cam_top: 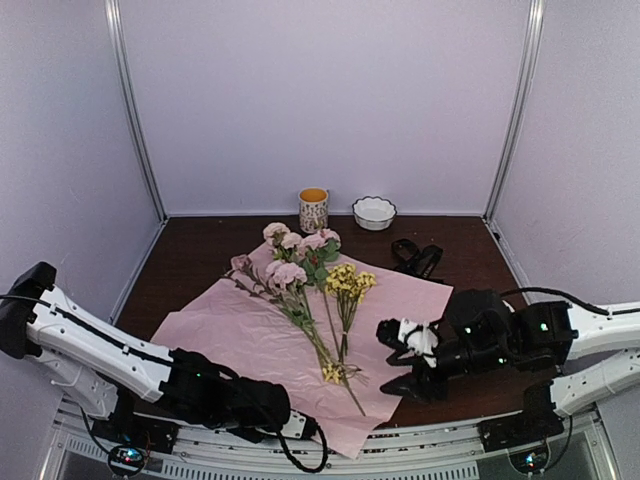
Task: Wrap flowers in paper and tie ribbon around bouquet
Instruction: Pick up the bottom corner of the flattened wrapping paper from the center of the board, then pass from the left arm to the right, then fold the bottom corner of the flattened wrapping paper at the center of the board, then pass from the right arm to the left, then press the fold line of the 1/4-folded wrapping paper.
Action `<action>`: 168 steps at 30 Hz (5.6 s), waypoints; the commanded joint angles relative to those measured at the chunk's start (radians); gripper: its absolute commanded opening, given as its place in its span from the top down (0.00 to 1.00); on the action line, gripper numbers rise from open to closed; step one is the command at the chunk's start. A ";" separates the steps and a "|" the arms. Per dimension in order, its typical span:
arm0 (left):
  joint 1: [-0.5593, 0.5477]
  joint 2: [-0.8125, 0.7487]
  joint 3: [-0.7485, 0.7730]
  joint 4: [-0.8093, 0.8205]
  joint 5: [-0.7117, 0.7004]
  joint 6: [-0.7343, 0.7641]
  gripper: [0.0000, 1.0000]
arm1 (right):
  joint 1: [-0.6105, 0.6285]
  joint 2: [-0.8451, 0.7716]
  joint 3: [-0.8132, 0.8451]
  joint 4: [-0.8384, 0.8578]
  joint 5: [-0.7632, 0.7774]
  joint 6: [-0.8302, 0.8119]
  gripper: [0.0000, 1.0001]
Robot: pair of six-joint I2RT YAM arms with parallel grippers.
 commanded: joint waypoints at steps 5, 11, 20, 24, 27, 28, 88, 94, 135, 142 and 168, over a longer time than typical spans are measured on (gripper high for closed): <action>0.078 -0.085 -0.009 0.022 0.121 -0.023 1.00 | 0.338 -0.023 -0.247 0.298 0.284 -0.581 0.36; 0.095 -0.101 -0.013 0.014 0.155 -0.023 1.00 | 0.394 0.140 -0.260 0.378 0.287 -0.605 0.25; 0.103 -0.114 -0.017 0.001 0.175 -0.035 1.00 | 0.411 0.337 -0.188 0.455 0.390 -0.541 0.82; 0.103 -0.126 -0.011 -0.024 0.181 -0.062 0.97 | 0.411 0.331 -0.176 0.436 0.389 -0.554 1.00; 0.103 -0.138 0.033 -0.094 0.176 -0.082 0.59 | 0.411 0.355 -0.163 0.406 0.390 -0.562 1.00; 0.105 -0.149 0.050 -0.114 0.184 -0.089 0.45 | 0.412 0.362 -0.157 0.391 0.390 -0.565 1.00; 0.611 -0.321 -0.137 0.241 0.805 -0.617 0.12 | -0.106 0.757 0.318 0.158 -0.292 -0.086 0.95; 0.585 -0.290 -0.166 0.239 0.820 -0.609 0.12 | -0.108 0.733 0.270 0.231 -0.292 -0.012 0.94; 0.587 -0.136 -0.096 0.123 0.689 -0.623 1.00 | -0.097 0.522 -0.055 0.446 -0.382 0.262 0.71; 0.587 -0.143 -0.096 0.108 0.676 -0.636 1.00 | -0.086 0.530 -0.081 0.460 -0.378 0.295 0.98; 0.449 -0.072 -0.072 -0.203 0.561 -0.766 0.56 | -0.134 0.535 -0.030 0.266 -0.393 0.294 1.00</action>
